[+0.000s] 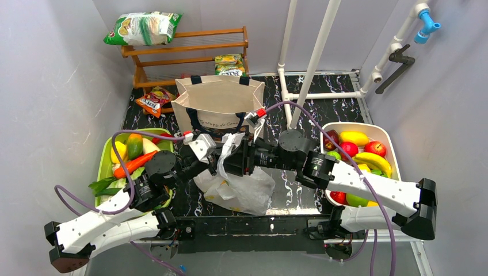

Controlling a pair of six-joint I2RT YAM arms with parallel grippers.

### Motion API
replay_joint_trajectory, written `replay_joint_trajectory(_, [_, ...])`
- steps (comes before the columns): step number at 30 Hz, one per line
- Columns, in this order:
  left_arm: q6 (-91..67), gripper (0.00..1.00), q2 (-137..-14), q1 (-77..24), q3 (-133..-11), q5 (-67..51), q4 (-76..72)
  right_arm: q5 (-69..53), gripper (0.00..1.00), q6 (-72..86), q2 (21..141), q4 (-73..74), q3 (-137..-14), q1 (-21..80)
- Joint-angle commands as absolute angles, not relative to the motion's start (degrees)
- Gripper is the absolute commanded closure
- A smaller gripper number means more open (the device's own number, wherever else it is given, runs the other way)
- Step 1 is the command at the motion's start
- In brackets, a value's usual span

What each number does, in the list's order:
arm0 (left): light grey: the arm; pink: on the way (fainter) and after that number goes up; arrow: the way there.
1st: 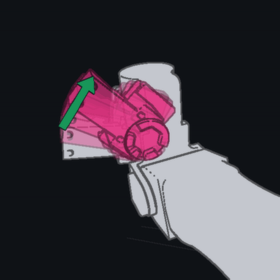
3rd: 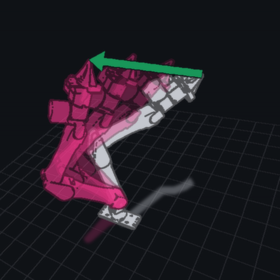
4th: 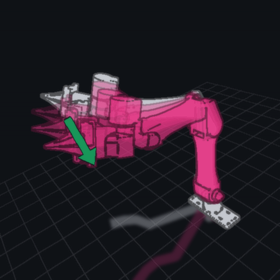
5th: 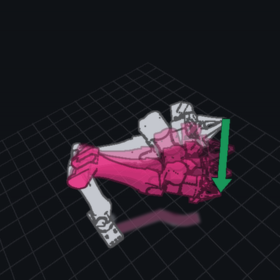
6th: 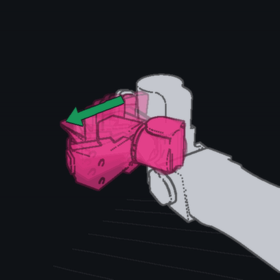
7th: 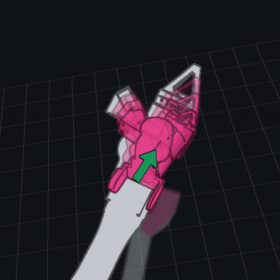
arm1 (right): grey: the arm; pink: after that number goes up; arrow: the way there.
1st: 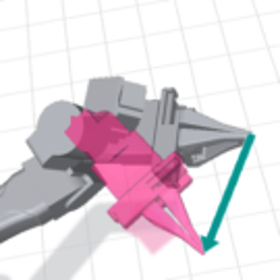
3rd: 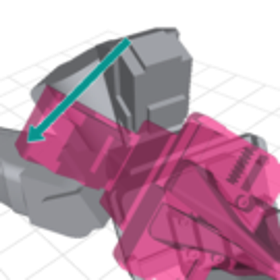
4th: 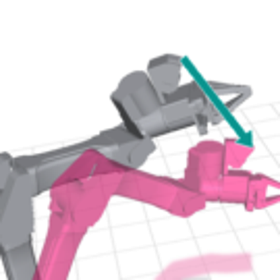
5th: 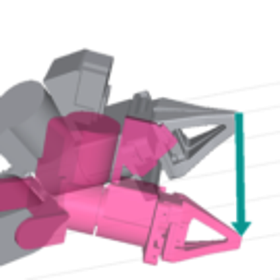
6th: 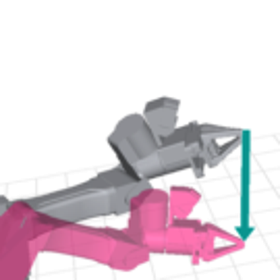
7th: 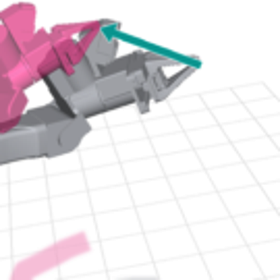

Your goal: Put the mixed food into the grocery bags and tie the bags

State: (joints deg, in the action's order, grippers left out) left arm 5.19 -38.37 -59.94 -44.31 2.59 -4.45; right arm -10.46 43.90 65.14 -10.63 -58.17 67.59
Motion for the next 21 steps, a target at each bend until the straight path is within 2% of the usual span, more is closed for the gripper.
replay_joint_trajectory(1, [5.4, 1.0, -37.7, -60.6, -45.3, 2.4, -4.6, -3.9, 0.7, 42.2, 67.5, -6.8, -63.3, 68.0])
replay_joint_trajectory(6, [5.8, 1.0, -37.0, -60.6, -45.2, 4.5, -3.2, -2.5, 0.9, 40.9, 67.7, -3.2, -64.7, 69.0])
replay_joint_trajectory(9, [5.8, 1.0, -37.2, -60.6, -46.3, 6.7, -0.7, -1.9, 0.99, 40.9, 67.4, -0.7, -65.3, 69.2])
replay_joint_trajectory(21, [5.9, 1.0, -37.9, -60.6, -49.3, 13.6, 7.1, 2.6, 0.99, 40.2, 64.0, 9.2, -65.6, 69.5])
